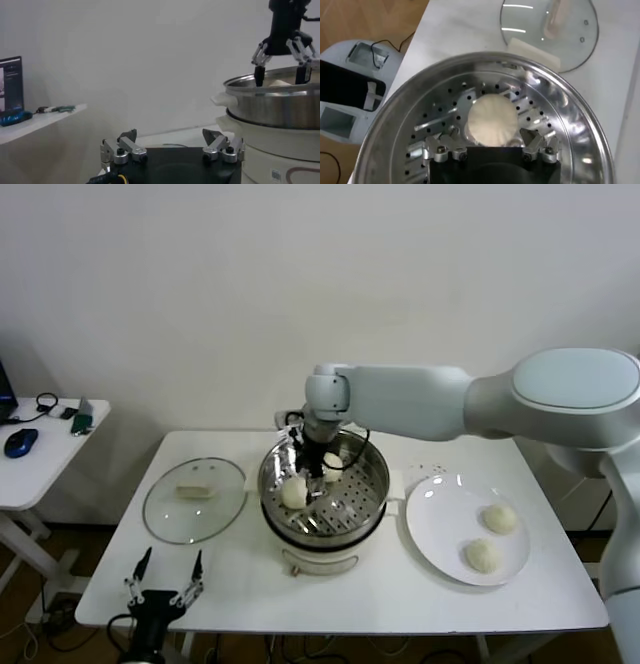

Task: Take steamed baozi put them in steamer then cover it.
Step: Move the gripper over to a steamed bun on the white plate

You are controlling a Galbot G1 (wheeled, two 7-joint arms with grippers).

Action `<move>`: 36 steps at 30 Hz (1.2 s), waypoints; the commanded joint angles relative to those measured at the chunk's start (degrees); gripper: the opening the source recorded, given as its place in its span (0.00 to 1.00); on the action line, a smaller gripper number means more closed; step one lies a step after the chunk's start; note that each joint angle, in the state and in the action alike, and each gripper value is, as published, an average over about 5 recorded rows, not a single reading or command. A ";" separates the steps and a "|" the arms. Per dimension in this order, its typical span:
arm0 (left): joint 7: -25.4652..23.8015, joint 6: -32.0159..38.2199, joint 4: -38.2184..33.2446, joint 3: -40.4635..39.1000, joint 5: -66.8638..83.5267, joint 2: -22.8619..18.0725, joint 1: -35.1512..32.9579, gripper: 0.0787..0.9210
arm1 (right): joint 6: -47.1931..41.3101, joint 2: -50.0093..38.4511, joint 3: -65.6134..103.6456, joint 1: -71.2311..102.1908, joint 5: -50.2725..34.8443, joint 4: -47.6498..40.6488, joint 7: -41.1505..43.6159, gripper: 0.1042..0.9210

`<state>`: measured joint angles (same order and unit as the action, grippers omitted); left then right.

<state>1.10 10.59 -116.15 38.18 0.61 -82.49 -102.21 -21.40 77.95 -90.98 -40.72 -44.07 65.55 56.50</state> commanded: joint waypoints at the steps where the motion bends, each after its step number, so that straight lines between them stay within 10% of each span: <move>1: -0.03 -0.10 -0.01 -0.13 -0.10 0.11 0.13 0.88 | 1.90 -9.44 -0.30 -6.43 1.15 5.27 2.45 0.88; 17: -0.06 -2.01 0.42 -0.75 -1.73 0.01 2.36 0.88 | 6.55 -41.75 1.46 -4.18 24.55 23.15 7.69 0.88; 36: 0.01 -3.98 0.71 -0.55 -3.02 -1.20 2.50 0.88 | 9.72 -49.82 27.36 33.43 43.62 12.21 9.30 0.88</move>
<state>1.12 6.99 -115.46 37.61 -2.10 -83.57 -99.93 -12.37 31.84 -72.75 -20.07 -7.55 80.30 65.23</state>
